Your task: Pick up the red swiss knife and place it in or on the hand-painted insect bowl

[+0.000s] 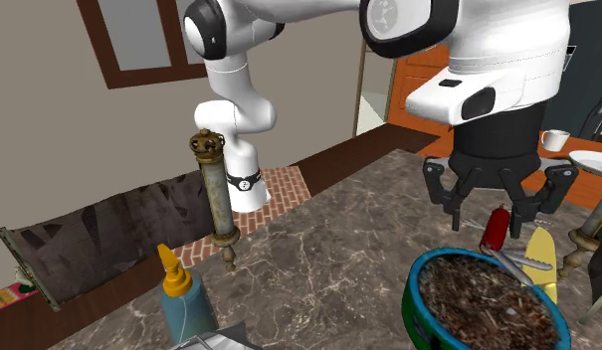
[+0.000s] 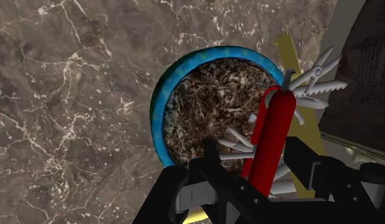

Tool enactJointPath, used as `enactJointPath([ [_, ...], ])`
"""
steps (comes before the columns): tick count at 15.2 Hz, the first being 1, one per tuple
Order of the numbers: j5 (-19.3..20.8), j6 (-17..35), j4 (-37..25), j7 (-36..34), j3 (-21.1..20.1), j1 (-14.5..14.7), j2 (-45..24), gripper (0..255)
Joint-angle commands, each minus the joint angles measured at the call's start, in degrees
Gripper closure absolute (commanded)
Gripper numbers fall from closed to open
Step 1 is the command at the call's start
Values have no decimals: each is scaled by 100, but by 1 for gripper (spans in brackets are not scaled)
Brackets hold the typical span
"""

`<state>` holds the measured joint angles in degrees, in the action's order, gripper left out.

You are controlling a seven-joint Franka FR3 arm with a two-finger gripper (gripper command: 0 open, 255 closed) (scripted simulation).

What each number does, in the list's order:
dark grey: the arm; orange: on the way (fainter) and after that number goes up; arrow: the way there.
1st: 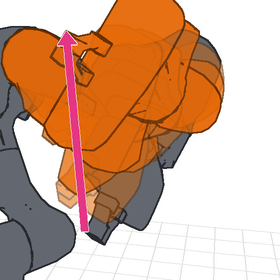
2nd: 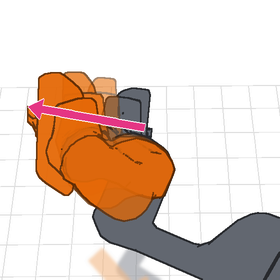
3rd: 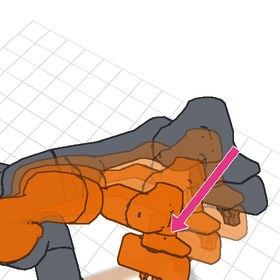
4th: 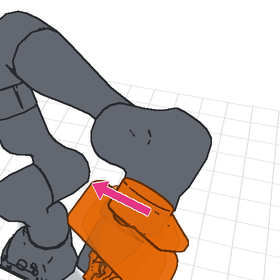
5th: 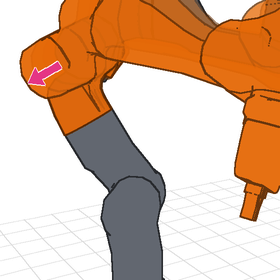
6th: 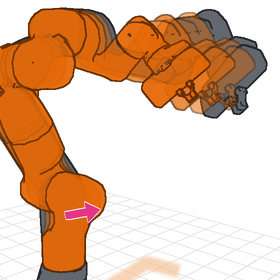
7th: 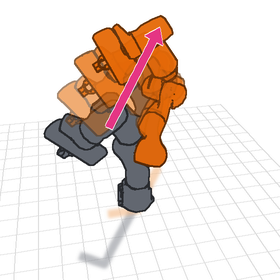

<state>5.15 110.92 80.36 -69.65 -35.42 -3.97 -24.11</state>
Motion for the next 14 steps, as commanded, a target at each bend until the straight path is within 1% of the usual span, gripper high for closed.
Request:
enactJointPath([
  [1,146,-72,-337,-2,70,103,-300,255],
  [14,200,876,536,33,130,22,-403,255],
])
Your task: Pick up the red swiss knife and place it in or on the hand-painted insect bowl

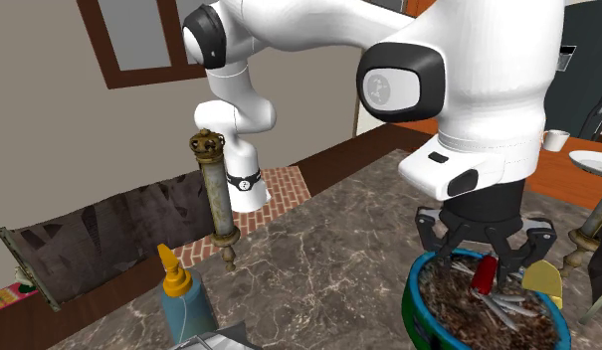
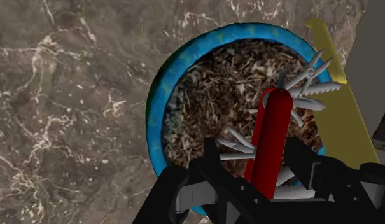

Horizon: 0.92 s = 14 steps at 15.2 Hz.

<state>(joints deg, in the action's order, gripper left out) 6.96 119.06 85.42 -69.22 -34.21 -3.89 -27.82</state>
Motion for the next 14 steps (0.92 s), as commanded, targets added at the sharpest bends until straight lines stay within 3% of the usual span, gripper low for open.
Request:
enactJointPath([
  [1,33,164,109,-10,20,12,-59,255],
  [9,33,164,109,-10,20,12,-59,255],
  [10,33,164,109,-10,20,12,-59,0],
  [14,33,164,109,-10,20,12,-59,0],
])
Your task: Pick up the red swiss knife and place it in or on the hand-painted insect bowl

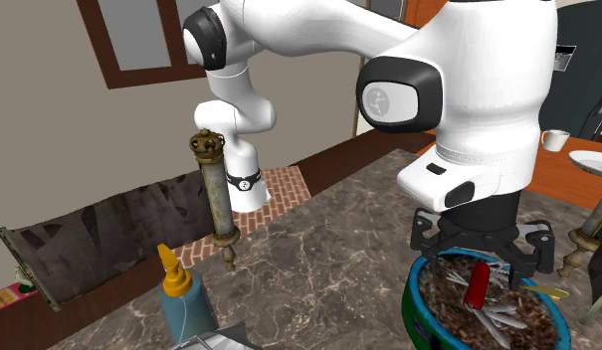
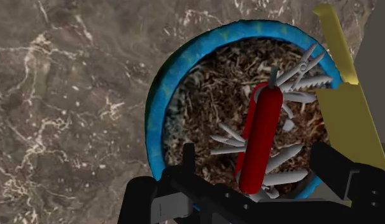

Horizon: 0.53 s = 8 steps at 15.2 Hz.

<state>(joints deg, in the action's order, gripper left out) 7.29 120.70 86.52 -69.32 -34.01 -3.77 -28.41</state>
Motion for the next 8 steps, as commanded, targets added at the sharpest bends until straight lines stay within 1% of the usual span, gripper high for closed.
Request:
enactJointPath([
  [1,0,0,0,0,0,0,0,0],
  [5,-170,-567,-291,99,-82,-130,301,0],
  [8,-171,-566,-291,99,-82,-130,302,0],
])
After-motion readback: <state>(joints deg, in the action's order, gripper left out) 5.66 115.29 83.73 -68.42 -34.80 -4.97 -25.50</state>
